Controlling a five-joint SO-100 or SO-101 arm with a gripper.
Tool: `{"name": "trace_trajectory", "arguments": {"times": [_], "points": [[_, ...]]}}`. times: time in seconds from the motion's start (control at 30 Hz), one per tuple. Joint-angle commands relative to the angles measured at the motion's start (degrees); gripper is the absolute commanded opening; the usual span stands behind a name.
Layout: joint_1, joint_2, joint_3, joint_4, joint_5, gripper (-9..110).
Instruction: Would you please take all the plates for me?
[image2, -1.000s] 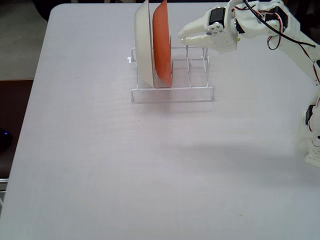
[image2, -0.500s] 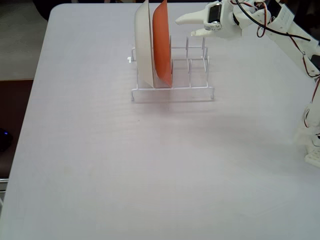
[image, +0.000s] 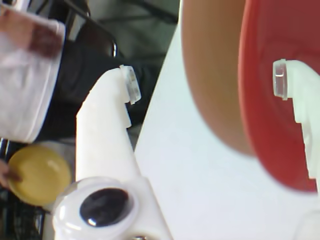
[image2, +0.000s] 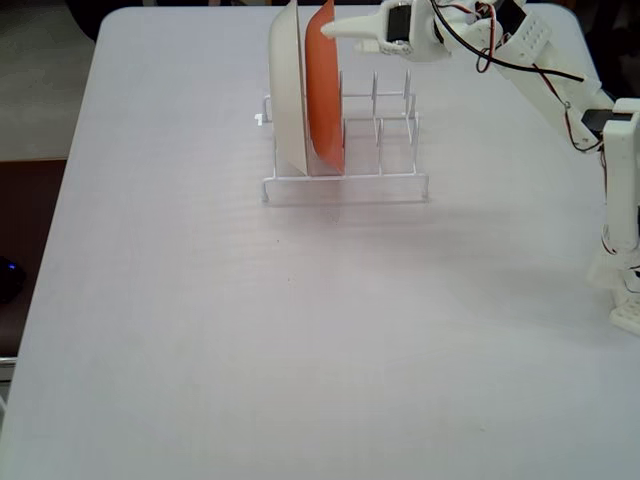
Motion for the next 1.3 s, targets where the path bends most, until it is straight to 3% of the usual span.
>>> {"name": "trace_trajectory", "arguments": {"times": [0.0,0.47,0.63,0.73,1.27], "points": [[1.05,-0.88,-6.42,-1.32,-0.26,33],[2.46,-9.32,-11.78,-2.99,1.93,30],[2.02,-13.01,-16.96,-3.96,4.75,17],[1.85,-13.18,-17.23,-5.54,7.03,0],[4.04,-1.05,-25.93,4.83,10.20,0]]}}
